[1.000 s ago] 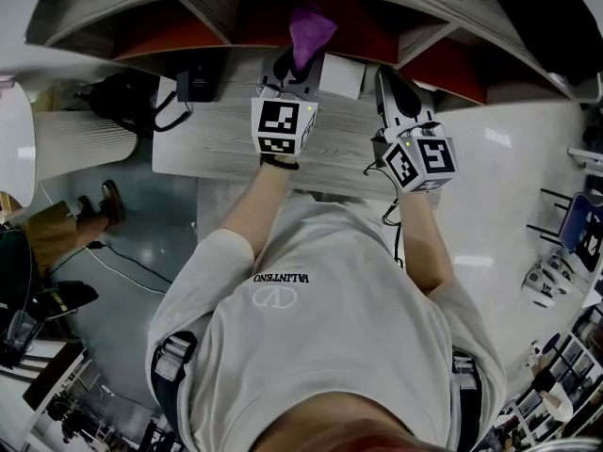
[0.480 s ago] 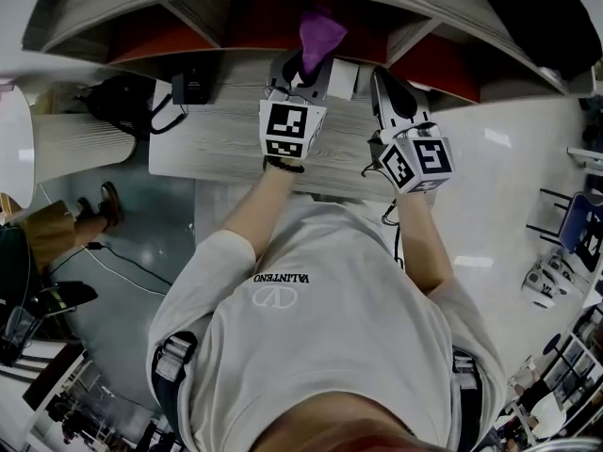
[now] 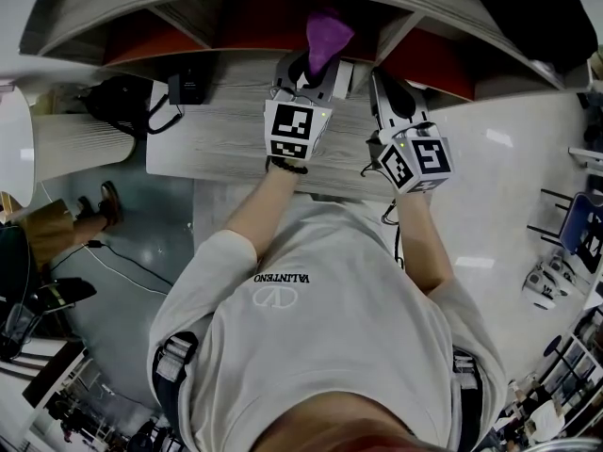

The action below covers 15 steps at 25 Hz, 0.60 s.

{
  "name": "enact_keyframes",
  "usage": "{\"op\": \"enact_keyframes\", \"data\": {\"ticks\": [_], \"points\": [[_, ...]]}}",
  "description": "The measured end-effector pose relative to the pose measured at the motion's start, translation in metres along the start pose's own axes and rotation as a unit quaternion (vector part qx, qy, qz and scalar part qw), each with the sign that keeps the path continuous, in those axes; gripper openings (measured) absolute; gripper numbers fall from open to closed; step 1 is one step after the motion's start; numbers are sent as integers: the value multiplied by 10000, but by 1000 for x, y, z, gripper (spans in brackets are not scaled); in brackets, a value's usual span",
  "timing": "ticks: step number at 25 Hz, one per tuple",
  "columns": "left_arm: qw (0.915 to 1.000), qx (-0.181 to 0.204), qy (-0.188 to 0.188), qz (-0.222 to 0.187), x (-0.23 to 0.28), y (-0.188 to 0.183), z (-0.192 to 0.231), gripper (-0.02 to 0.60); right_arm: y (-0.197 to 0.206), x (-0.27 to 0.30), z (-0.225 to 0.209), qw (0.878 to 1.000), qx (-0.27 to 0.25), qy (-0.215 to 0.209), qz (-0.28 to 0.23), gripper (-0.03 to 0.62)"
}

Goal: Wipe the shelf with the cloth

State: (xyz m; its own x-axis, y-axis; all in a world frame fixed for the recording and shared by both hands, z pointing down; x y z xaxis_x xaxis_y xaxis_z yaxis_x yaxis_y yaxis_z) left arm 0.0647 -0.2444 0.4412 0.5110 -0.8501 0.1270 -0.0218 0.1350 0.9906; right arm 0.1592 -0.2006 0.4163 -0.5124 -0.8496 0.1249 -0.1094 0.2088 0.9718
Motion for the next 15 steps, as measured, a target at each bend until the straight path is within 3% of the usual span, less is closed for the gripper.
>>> {"op": "enact_keyframes", "data": {"ticks": [15], "points": [[10000, 34, 23, 40, 13, 1, -29, 97, 0, -14, -19, 9999, 34, -89, -47, -2]]}}
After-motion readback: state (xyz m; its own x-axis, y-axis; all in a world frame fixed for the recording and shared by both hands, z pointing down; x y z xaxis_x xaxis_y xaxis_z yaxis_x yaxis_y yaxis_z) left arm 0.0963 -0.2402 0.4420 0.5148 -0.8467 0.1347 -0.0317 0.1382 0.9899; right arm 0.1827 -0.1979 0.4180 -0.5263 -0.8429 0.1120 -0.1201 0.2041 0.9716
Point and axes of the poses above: the fingertips, and each gripper's own axes: x forward along the fingers, z to its left, y out of its underside, the point moved 2 cm from there along -x, backward along the fingers, and after that the axes turned 3 degrees about -x, right-handed, at the moved point
